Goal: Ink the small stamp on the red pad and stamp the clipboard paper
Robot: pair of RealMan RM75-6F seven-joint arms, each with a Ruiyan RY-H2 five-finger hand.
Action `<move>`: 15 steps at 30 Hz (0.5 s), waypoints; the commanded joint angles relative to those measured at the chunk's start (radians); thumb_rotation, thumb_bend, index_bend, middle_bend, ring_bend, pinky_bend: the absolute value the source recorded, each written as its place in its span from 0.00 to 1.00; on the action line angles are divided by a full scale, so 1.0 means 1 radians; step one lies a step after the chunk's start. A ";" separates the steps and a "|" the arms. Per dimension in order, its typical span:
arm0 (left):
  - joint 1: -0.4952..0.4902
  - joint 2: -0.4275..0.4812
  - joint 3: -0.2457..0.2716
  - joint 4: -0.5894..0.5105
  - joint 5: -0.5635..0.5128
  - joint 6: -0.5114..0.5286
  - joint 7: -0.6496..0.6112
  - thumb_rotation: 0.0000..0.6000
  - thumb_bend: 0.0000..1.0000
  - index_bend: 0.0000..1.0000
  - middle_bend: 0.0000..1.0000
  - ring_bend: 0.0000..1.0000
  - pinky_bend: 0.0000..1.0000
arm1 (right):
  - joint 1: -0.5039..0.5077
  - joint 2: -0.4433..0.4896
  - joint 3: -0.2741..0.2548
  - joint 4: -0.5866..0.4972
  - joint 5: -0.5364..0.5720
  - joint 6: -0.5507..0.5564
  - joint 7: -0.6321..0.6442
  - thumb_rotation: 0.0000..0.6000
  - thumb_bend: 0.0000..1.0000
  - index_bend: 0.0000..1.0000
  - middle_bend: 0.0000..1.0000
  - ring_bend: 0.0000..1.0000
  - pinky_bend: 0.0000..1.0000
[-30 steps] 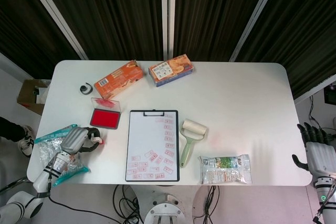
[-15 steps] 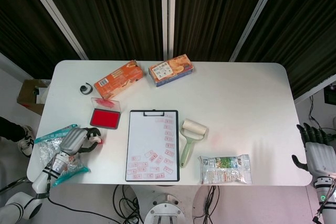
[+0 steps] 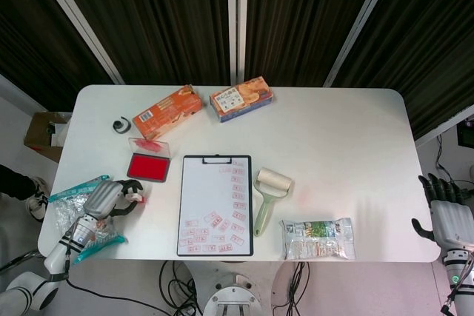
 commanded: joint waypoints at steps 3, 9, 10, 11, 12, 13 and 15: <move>0.002 0.005 0.003 -0.008 0.004 0.003 0.005 1.00 0.34 0.35 0.42 0.51 0.69 | 0.001 0.002 0.000 -0.002 0.005 -0.003 -0.001 1.00 0.21 0.00 0.00 0.00 0.00; 0.010 0.019 -0.003 -0.030 0.003 0.027 0.024 1.00 0.29 0.30 0.37 0.48 0.67 | 0.000 0.005 0.001 -0.002 0.009 -0.002 0.003 1.00 0.21 0.00 0.00 0.00 0.00; 0.011 0.024 -0.006 -0.037 0.004 0.035 0.028 1.00 0.28 0.29 0.36 0.47 0.67 | 0.000 0.005 0.001 -0.001 0.010 -0.003 0.003 1.00 0.21 0.00 0.00 0.00 0.00; 0.013 0.033 -0.011 -0.051 0.005 0.050 0.035 1.00 0.28 0.29 0.35 0.47 0.67 | 0.000 0.005 0.001 -0.001 0.011 -0.003 0.004 1.00 0.21 0.00 0.00 0.00 0.00; 0.014 0.044 -0.014 -0.065 0.007 0.064 0.042 1.00 0.27 0.29 0.35 0.46 0.67 | 0.000 0.006 0.001 0.000 0.012 -0.004 0.004 1.00 0.21 0.00 0.00 0.00 0.00; 0.015 0.057 -0.019 -0.082 0.010 0.080 0.051 1.00 0.26 0.28 0.35 0.46 0.66 | 0.000 0.006 0.001 0.000 0.013 -0.004 0.004 1.00 0.21 0.00 0.00 0.00 0.00; 0.020 0.100 -0.032 -0.137 0.016 0.127 0.073 1.00 0.23 0.27 0.34 0.45 0.65 | 0.001 0.007 0.001 0.001 0.016 -0.005 0.004 1.00 0.21 0.00 0.00 0.00 0.00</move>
